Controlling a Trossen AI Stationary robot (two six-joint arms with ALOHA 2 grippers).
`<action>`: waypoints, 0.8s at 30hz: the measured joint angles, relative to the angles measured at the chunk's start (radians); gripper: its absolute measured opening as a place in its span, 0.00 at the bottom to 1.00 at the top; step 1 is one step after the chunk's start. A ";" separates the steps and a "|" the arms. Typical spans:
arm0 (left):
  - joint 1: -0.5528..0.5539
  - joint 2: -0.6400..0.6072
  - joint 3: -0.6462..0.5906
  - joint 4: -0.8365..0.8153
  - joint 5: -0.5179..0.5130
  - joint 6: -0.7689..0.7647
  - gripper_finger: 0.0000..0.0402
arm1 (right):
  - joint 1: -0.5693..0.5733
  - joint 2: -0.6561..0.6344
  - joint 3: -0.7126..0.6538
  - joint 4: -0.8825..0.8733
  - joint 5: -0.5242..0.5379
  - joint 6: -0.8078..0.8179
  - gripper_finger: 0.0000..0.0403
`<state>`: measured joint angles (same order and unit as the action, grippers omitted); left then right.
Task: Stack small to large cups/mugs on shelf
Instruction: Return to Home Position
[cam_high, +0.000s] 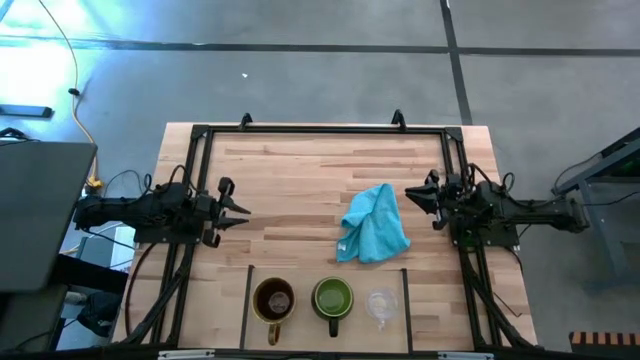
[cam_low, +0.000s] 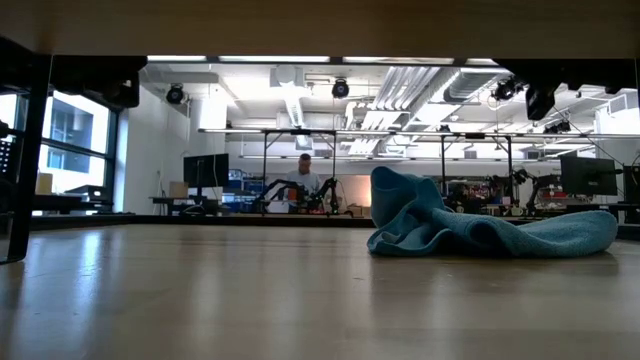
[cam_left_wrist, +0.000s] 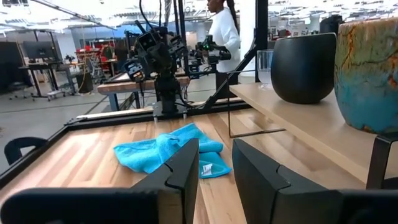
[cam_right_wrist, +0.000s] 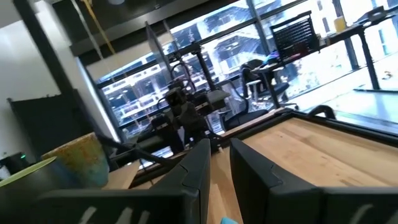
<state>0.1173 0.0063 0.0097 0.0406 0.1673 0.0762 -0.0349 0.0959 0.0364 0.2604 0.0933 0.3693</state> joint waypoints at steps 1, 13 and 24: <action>0.000 0.000 0.000 0.000 0.000 0.006 0.21 | 0.000 0.000 0.000 0.000 0.011 0.002 0.13; 0.000 0.000 0.000 -0.001 -0.003 -0.034 0.21 | 0.000 0.000 0.002 -0.016 0.028 -0.008 0.13; 0.000 0.000 0.000 -0.005 -0.024 -0.108 0.21 | 0.002 0.000 -0.002 -0.136 -0.048 0.007 0.13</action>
<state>0.1173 0.0063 0.0097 0.0361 0.1436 -0.0318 -0.0326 0.0963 0.0341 0.1243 0.0450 0.3763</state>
